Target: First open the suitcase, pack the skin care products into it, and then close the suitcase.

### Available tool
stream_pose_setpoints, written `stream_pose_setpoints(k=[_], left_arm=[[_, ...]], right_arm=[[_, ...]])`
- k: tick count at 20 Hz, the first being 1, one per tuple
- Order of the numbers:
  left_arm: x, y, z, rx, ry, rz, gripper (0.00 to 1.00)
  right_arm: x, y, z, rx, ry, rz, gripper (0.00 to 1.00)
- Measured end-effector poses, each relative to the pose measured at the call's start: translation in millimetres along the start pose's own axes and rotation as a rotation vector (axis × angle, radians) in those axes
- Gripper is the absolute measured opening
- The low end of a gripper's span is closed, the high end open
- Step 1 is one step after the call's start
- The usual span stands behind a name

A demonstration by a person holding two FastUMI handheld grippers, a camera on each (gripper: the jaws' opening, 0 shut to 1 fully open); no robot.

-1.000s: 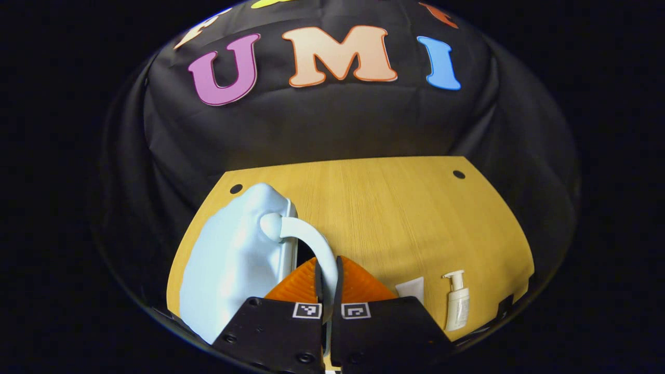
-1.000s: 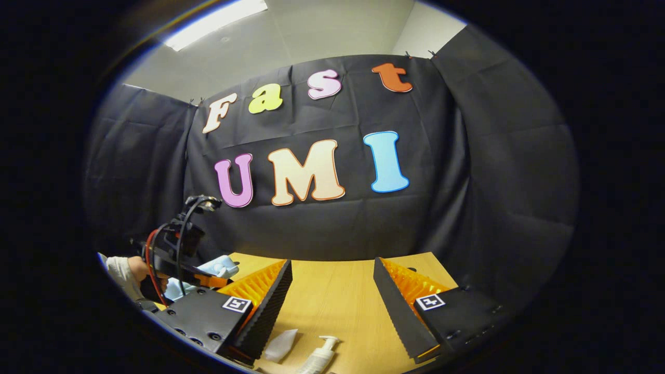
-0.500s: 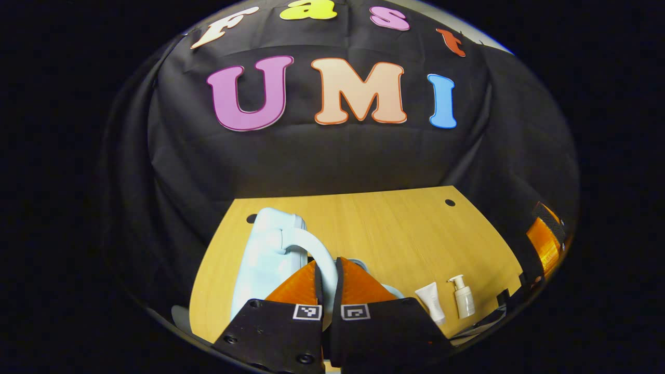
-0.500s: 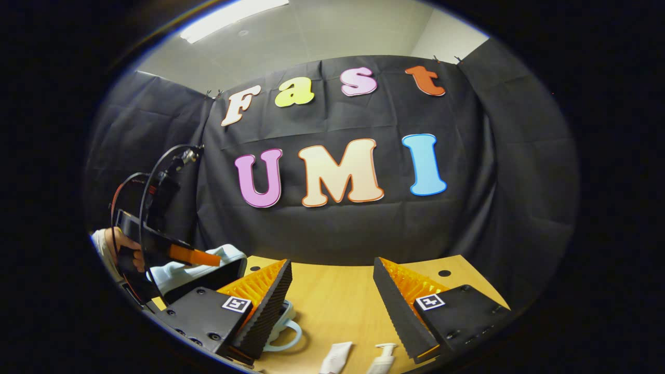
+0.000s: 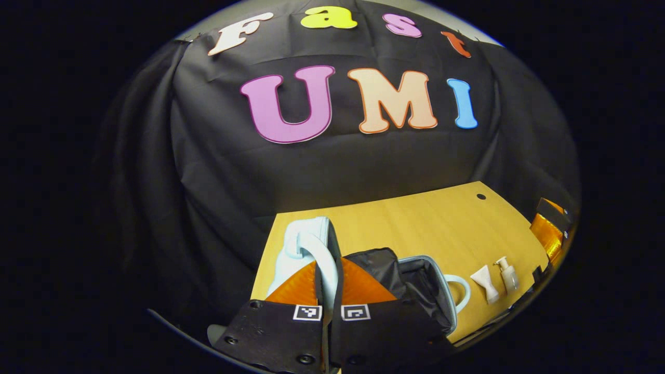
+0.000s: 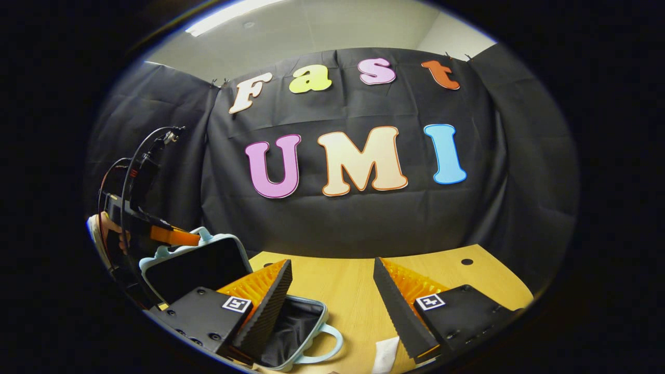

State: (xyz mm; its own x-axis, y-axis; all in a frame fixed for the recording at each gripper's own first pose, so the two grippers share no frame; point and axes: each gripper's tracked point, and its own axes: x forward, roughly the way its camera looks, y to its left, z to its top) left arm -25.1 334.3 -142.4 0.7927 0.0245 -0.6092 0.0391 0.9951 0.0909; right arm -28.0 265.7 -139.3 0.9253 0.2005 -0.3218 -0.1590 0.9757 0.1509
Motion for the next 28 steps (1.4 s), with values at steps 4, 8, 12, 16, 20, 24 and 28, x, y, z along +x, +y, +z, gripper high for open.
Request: stream_pose_setpoints(k=[4,8,12,16,20,24,28], left_arm=[[6.2,59.8,-23.7,0.004,0.02,0.077,0.0],[15.0,121.5,-42.0,-0.102,0.024,0.161,0.0],[35.3,158.6,-87.4,-0.174,0.086,0.209,0.0],[56.2,175.3,-126.4,-0.237,0.155,0.221,0.0],[84.2,182.8,-167.9,-0.279,0.239,0.234,0.0],[107.3,188.1,-214.2,-0.367,0.302,0.234,0.0],[122.4,186.6,-249.2,-0.434,0.345,0.233,0.0]], right_arm=[[3.0,18.0,-4.9,-0.012,0.018,0.014,0.99],[6.9,22.2,-8.7,-0.029,0.034,0.023,0.98],[11.7,17.9,-16.8,-0.013,0.068,0.007,0.99],[18.6,3.9,-16.9,-0.006,0.087,-0.033,0.97],[24.2,-18.4,-15.5,-0.026,0.096,-0.093,0.97],[25.7,-47.8,-14.8,-0.034,0.108,-0.172,0.96],[29.4,-67.6,-7.1,-0.05,0.1,-0.223,0.96]])
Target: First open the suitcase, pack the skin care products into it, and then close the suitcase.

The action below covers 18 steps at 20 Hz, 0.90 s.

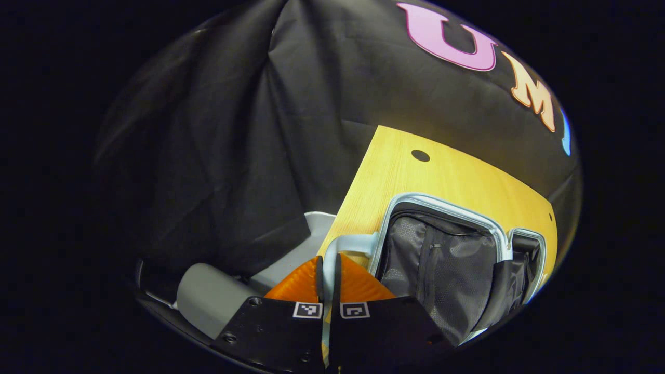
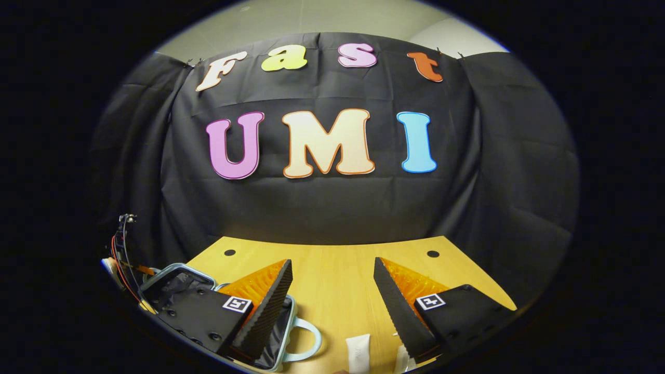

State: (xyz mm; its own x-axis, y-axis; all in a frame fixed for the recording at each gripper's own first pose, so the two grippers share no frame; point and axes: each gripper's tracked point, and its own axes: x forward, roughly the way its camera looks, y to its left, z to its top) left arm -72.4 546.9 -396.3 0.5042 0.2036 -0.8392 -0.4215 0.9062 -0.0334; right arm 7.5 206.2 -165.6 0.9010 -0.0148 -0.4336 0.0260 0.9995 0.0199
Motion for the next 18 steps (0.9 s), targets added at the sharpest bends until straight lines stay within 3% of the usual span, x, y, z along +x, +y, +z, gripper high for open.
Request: stream_pose_setpoints(k=[3,4,6,9,10,13,18], left_arm=[[12.9,10.3,-4.8,-0.012,-0.038,0.038,0.0],[14.9,17.3,-4.0,-0.027,-0.052,0.069,0.05],[10.3,27.4,-3.5,-0.048,-0.069,0.133,0.36],[-9.1,23.8,33.2,-0.083,-0.229,0.186,0.82],[-23.7,16.2,47.8,-0.094,-0.289,0.19,0.9],[-88.4,-22.2,89.2,-0.103,-0.46,0.156,0.89],[-213.4,-105.3,139.3,0.023,-0.718,0.132,0.93]], right_arm=[[4.6,-7.0,8.4,-0.013,-0.019,-0.015,0.99],[6.2,-8.8,10.1,-0.016,-0.024,-0.017,0.99],[9.3,-12.0,12.5,-0.019,-0.031,-0.014,0.99],[11.9,-18.0,19.9,-0.038,-0.059,0.003,0.99],[13.0,-19.9,22.9,-0.047,-0.07,0.013,0.99],[12.2,-32.1,35.3,-0.056,-0.105,0.052,0.99],[6.8,-70.9,51.1,-0.029,-0.156,0.088,1.0]])
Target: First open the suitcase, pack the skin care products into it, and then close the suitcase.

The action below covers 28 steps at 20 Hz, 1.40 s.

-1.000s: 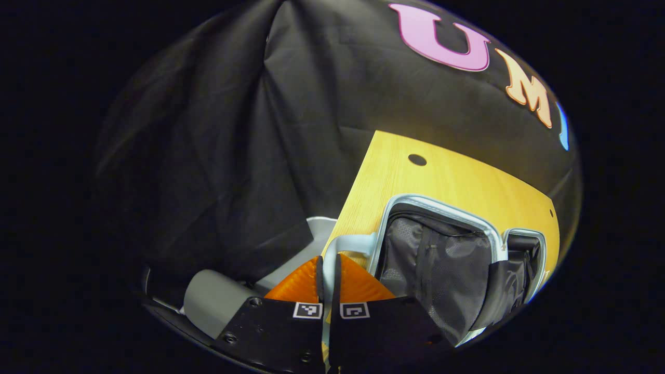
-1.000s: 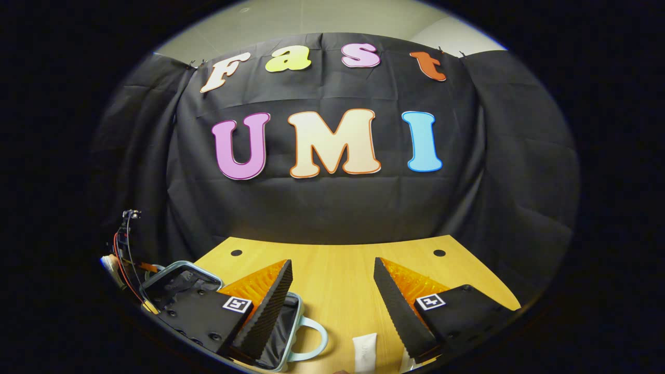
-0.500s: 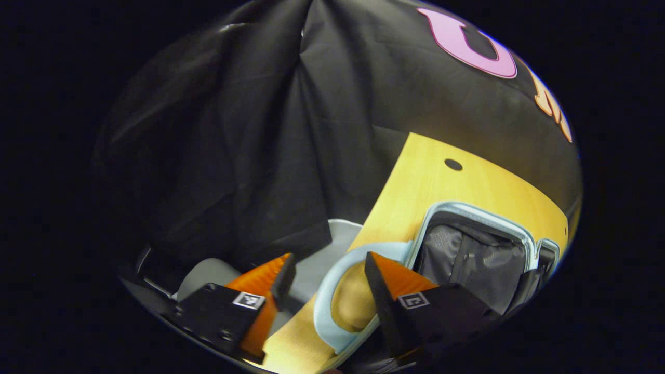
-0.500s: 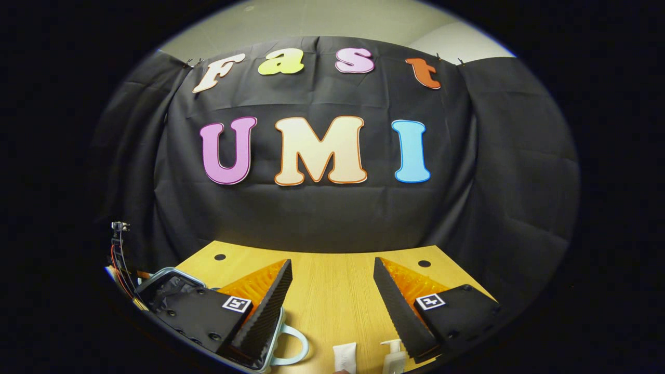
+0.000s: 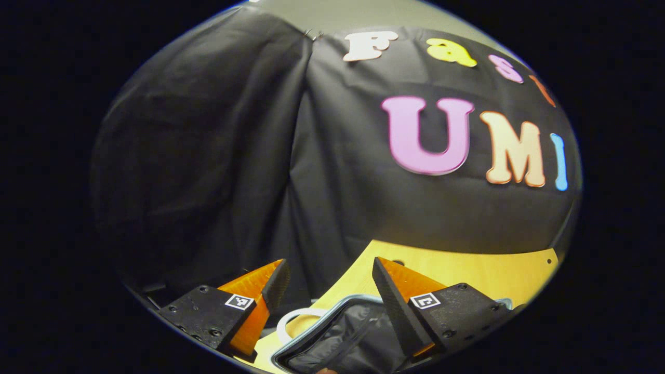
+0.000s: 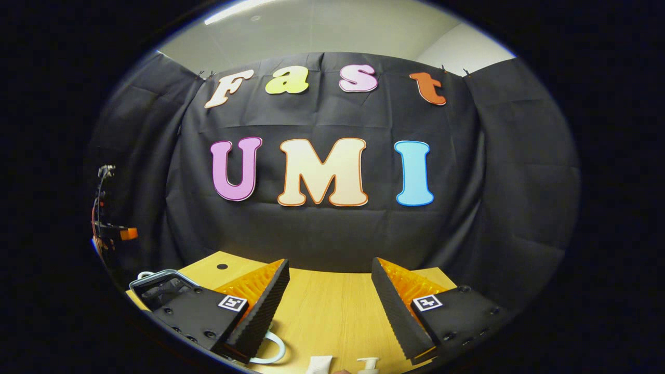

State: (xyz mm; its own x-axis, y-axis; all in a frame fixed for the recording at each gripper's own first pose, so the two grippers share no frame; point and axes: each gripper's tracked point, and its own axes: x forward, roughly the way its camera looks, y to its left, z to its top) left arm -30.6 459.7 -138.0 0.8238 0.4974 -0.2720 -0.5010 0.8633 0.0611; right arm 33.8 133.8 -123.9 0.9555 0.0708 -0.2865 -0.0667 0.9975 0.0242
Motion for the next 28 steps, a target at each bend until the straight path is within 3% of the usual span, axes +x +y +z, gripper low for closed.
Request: stream_pose_setpoints(k=[4,11,15,22,28], left_arm=[[-56.5,-55.5,61.5,0.031,-0.134,-0.061,0.94],[-142.0,-176.8,91.5,0.003,-0.202,-0.231,0.94],[-179.9,-232.7,62.4,-0.047,-0.15,-0.305,0.94],[-228.4,-312.0,3.6,-0.067,-0.039,-0.419,0.94],[-259.4,-391.6,-68.7,-0.026,0.143,-0.565,0.92]], right_arm=[[-11.2,-38.5,20.0,0.017,-0.068,0.009,1.0],[-42.4,-85.7,26.7,0.072,-0.128,0.011,0.99],[-61.5,-93.3,12.0,0.085,-0.125,0.034,0.99],[-86.8,-96.6,2.8,0.091,-0.128,0.141,0.99],[-97.0,-133.7,-22.0,0.092,-0.071,0.145,0.99]])
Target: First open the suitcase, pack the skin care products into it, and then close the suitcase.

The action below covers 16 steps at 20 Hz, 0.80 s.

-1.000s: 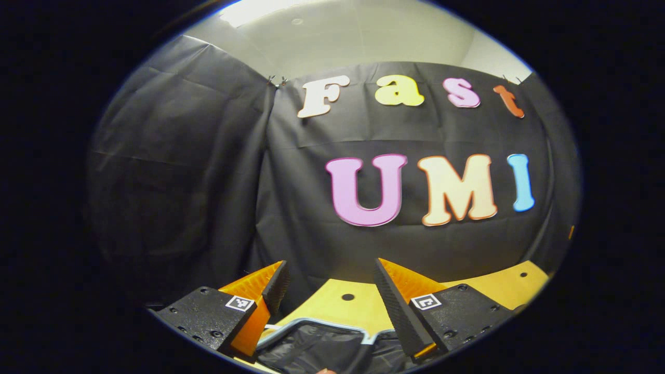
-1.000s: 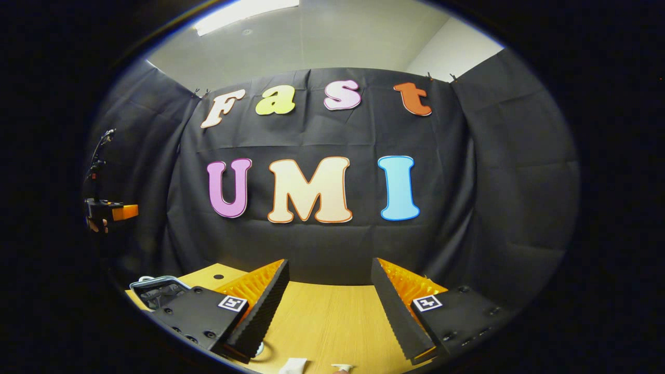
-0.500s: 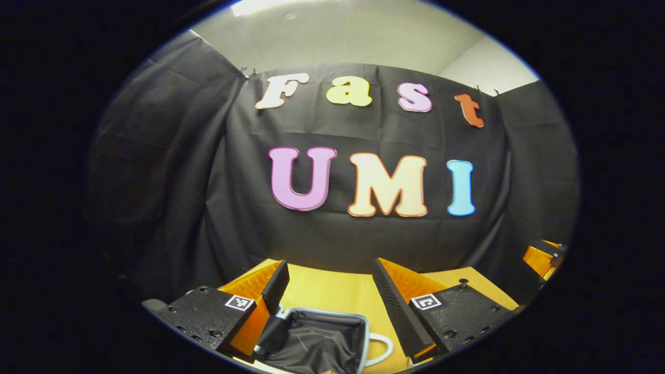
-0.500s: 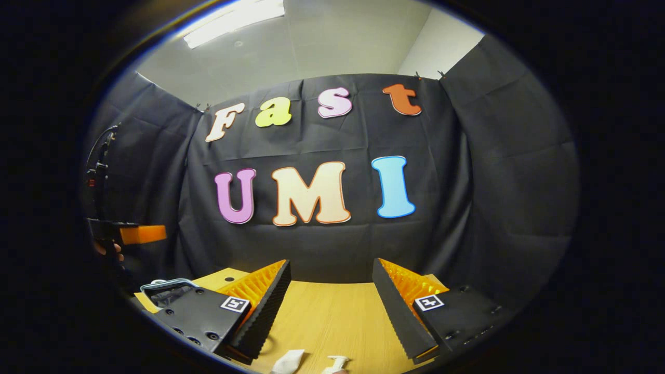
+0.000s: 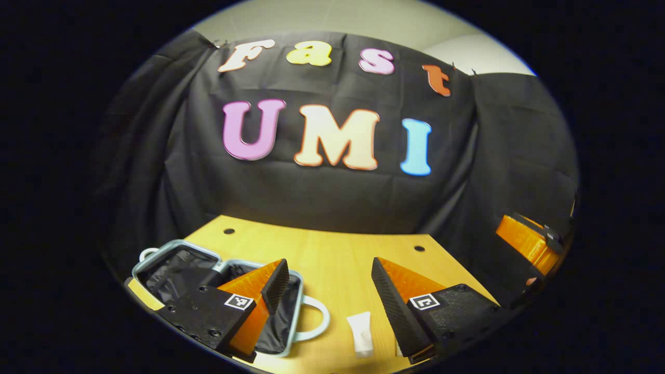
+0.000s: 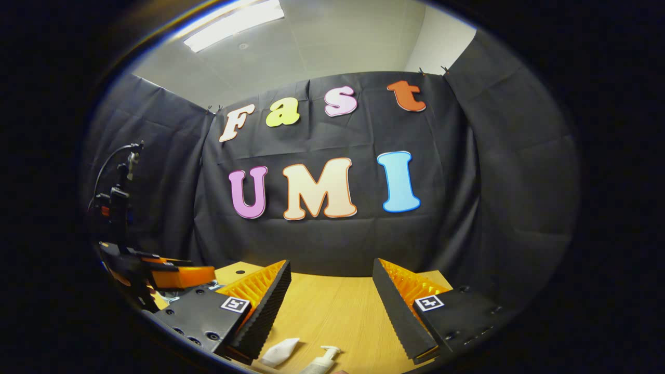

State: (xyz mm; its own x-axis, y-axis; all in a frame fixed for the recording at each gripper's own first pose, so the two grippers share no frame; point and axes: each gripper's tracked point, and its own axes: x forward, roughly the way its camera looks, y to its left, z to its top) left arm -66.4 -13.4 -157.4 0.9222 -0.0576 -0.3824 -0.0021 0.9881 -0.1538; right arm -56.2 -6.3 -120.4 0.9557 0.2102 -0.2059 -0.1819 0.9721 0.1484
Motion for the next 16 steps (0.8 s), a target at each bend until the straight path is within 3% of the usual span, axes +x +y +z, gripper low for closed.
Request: stream_pose_setpoints(k=[5,11,16], left_arm=[[25.0,-40.2,-76.0,-0.006,0.18,-0.078,0.93],[32.5,-54.4,-171.6,-0.034,0.411,-0.086,0.94],[39.8,-53.9,-222.4,-0.064,0.541,-0.078,0.95]], right_arm=[[-19.3,-38.0,-16.1,-0.01,0.068,-0.059,0.99],[-36.3,-63.2,-29.9,-0.034,0.109,-0.109,0.99],[-39.1,-65.9,-55.6,-0.032,0.183,-0.118,0.99]])
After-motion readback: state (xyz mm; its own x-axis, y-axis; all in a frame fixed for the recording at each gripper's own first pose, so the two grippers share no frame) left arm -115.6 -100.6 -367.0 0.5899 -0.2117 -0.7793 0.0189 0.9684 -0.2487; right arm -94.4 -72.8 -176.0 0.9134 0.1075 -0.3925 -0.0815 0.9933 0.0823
